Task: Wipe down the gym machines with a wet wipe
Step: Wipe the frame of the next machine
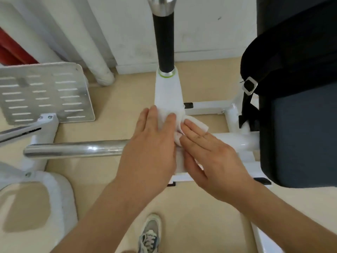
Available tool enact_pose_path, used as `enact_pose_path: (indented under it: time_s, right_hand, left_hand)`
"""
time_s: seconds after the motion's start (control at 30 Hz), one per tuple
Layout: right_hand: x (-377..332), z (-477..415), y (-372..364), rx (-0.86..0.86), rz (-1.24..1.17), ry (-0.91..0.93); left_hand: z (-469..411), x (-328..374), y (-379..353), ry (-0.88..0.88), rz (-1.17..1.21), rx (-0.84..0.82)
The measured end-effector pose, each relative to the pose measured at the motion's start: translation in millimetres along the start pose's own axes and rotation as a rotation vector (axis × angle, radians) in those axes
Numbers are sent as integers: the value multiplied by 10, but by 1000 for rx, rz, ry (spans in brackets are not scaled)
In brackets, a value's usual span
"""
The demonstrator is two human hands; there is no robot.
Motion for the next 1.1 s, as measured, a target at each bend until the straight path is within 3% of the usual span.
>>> enact_pose_path:
  time_s: [0.07,0.17,0.3,0.47,0.57,0.77,0.9,1.0,1.1]
  right_hand:
    - [98,49,19,71,-122,-4]
    - [195,54,26,147,-359,-108]
    - [350,117,120,129,-800,-405]
    - [576,327,243,-195,-573,-437]
    - [659,363,208,-307,-293,-345]
    - [905,146,-107,-290,-120,-267]
    - [1126,40,-426,-463,164,-226]
    - [1175,31,-492,-396,355,-192]
    - [1012,46,-640,-344,344,-116]
  left_hand:
    - [34,15,-40,18,89,190]
    - [126,78,-67,44,92,344]
    - [388,379,-68,127,68,476]
    - [749,999,-507,444,1002,120]
    - [818,1211,-867,691,1308,54]
    - [654,1252,-1268,873,1637,257]
    - [618,1166,-1481,891,1806,240]
    - [625,1134,-1521,824,1738,128]
    - [641,1057,-1573,709,1490,14]
Point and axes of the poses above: each hand's wrist, its own z-axis away from the middle knuckle, its own y-axis out of the back of the hand, x = y × z, the point moved 2 cm from there along -z, towards the middle knuckle, and after that the axes turned 11 degrees about -z, right-handed, at the moved point
